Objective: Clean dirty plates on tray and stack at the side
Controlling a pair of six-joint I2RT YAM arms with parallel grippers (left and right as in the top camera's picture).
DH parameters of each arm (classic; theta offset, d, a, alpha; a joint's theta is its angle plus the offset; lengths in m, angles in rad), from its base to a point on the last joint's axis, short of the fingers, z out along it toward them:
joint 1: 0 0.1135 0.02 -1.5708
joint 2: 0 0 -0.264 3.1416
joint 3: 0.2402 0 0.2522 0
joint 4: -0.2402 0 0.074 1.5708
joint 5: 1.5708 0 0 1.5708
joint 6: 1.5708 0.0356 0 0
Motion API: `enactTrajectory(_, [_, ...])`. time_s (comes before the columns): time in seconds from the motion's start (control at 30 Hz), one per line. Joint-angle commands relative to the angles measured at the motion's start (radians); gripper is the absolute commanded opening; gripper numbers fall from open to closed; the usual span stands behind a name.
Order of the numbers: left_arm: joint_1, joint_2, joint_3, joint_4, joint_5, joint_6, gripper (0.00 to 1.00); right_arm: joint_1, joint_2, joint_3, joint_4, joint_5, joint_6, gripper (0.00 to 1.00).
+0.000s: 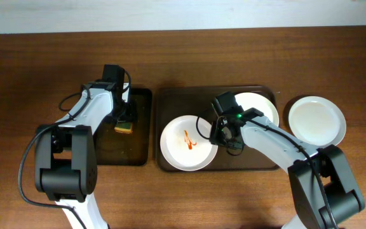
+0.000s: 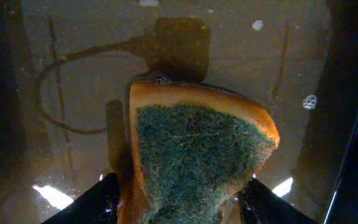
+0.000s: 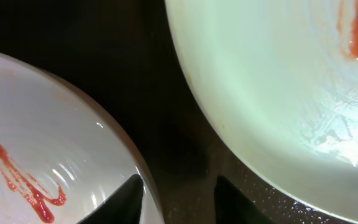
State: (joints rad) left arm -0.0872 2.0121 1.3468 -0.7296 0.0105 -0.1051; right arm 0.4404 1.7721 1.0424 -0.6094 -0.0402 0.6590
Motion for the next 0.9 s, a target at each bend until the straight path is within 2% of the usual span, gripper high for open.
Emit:
enactTrajectory(0.0, [-0.004,-0.031,0.009,0.003,-0.011,0.002,0.58,0.011,-0.010,0.004,-0.005,0.003,-0.001,0.19])
enactTrajectory(0.13, [-0.004,-0.031,0.009,0.003,-0.026,0.002,0.58,0.012,-0.010,-0.013,-0.034,-0.002,-0.080,0.19])
enactTrajectory(0.17, [-0.004,-0.031,0.009,0.003,-0.026,0.002,0.58,0.011,-0.010,-0.012,-0.040,-0.002,-0.098,0.11])
enactTrajectory(0.2, [-0.004,-0.031,0.009,0.002,-0.026,0.002,0.58,0.011,-0.010,-0.010,-0.040,-0.002,-0.099,0.10])
enactTrajectory(0.23, [-0.004,-0.031,0.009,0.003,-0.026,0.002,0.58,0.011,-0.010,-0.007,-0.040,-0.002,-0.098,0.04])
enactTrajectory(0.4, [-0.004,-0.031,0.009,0.002,-0.027,0.002,0.66,0.010,-0.010,0.013,-0.044,-0.062,-0.098,0.04])
enactTrajectory(0.43, [-0.004,-0.031,0.009,0.004,-0.027,0.002,0.53,0.010,-0.010,0.028,-0.060,-0.063,-0.098,0.06])
enactTrajectory(0.47, [-0.004,-0.031,0.009,0.007,-0.027,0.002,0.30,0.010,-0.010,0.046,-0.086,-0.062,-0.098,0.11])
enactTrajectory(0.5, [-0.004,-0.031,0.009,0.007,-0.027,0.002,0.21,0.010,-0.010,0.076,-0.127,-0.062,-0.098,0.23])
enactTrajectory(0.53, [-0.004,-0.031,0.009,0.007,-0.027,0.002,0.04,0.010,-0.010,0.112,-0.176,-0.062,-0.106,0.29])
enactTrajectory(0.57, [-0.004,-0.031,0.009,0.011,-0.026,0.002,0.00,0.007,-0.010,0.174,-0.256,-0.062,-0.114,0.36])
enactTrajectory(0.63, [-0.003,-0.031,0.009,0.014,-0.058,0.002,0.00,-0.024,-0.010,0.332,-0.436,-0.065,-0.204,0.46])
enactTrajectory(0.67, [-0.002,-0.031,0.009,0.011,-0.103,0.003,0.00,-0.051,-0.010,0.412,-0.521,-0.066,-0.239,0.47])
enactTrajectory(0.7, [0.001,-0.031,0.010,0.010,-0.113,0.002,0.05,-0.077,-0.010,0.469,-0.577,-0.071,-0.277,0.47])
enactTrajectory(0.73, [0.004,-0.031,0.010,0.010,-0.112,0.002,0.16,-0.112,-0.010,0.517,-0.620,-0.116,-0.349,0.50])
enactTrajectory(0.77, [0.005,-0.031,0.010,0.010,-0.112,0.002,0.55,-0.144,-0.010,0.532,-0.638,-0.167,-0.391,0.51])
enactTrajectory(0.87, [0.005,-0.031,-0.008,0.022,-0.112,0.002,0.49,-0.168,-0.010,0.528,-0.652,-0.178,-0.397,0.51])
